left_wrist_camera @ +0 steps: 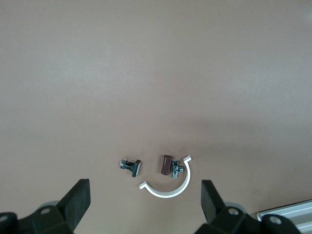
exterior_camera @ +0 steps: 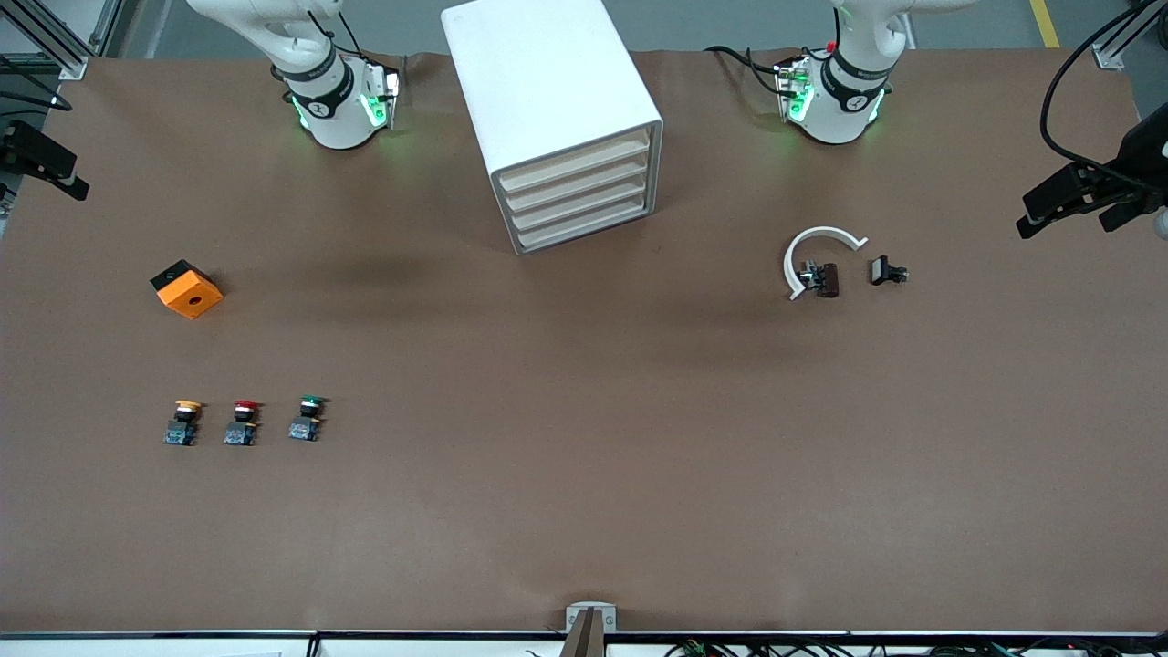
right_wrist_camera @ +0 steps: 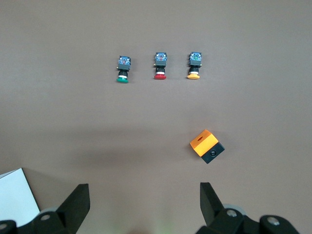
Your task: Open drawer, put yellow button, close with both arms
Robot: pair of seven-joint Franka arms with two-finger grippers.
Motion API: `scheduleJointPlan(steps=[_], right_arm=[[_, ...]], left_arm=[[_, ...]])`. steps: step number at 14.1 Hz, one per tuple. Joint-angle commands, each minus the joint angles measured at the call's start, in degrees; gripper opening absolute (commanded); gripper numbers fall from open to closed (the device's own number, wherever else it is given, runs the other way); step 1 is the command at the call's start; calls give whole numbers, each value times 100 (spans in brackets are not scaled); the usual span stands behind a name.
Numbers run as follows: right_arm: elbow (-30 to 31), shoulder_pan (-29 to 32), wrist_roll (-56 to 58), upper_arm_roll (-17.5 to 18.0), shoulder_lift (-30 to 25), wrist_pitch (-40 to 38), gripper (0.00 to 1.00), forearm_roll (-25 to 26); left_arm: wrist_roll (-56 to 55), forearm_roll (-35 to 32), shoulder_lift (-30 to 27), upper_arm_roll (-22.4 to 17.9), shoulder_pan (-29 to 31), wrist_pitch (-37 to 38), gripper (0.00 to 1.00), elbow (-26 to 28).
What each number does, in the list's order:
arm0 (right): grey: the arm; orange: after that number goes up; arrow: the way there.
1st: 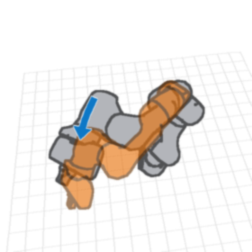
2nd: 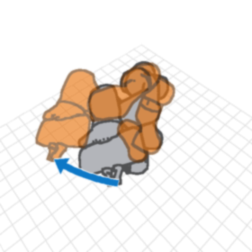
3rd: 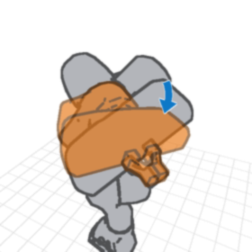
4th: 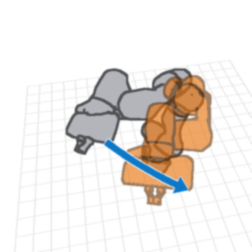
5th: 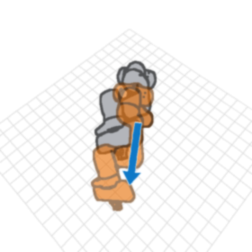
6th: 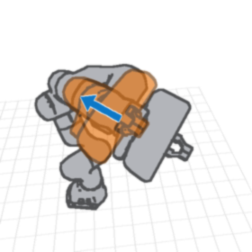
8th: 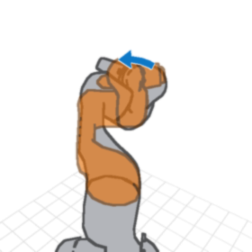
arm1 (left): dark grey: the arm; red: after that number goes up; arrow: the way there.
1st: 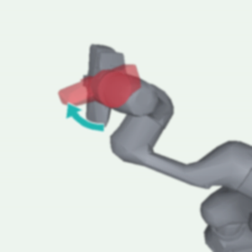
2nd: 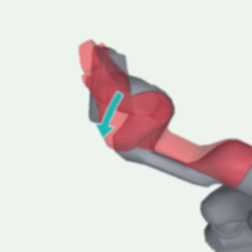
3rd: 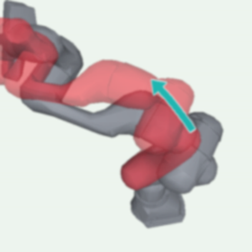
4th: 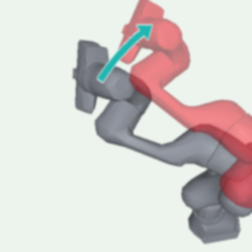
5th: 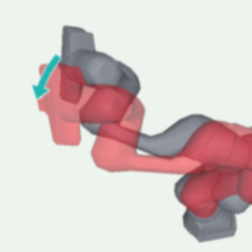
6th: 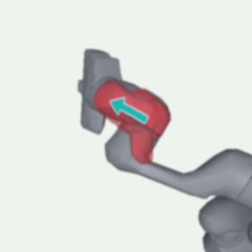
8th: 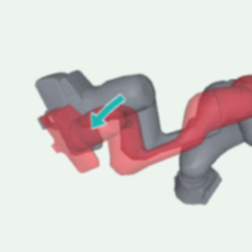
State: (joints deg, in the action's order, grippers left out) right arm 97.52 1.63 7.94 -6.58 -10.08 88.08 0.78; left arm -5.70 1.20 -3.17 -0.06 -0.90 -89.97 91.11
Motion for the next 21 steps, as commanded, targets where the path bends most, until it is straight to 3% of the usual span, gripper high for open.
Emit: scheduleJointPlan(steps=[1,8,16,21], right_arm=[[180,-14,-108,16,-179,60,100,115],[303,4,-188,-28,-258,51,100,54],[294,4,-188,-19,-258,34,100,53],[224,4,-179,-19,-232,51,100,53]], left_arm=[[51,30,1,-12,11,50,100,-85],[-18,21,115,-21,20,76,100,-76],[-220,-146,1274,-3,-42,-555,100,-50],[-1554,-155,1881,50,-437,-1188,100,-41]])
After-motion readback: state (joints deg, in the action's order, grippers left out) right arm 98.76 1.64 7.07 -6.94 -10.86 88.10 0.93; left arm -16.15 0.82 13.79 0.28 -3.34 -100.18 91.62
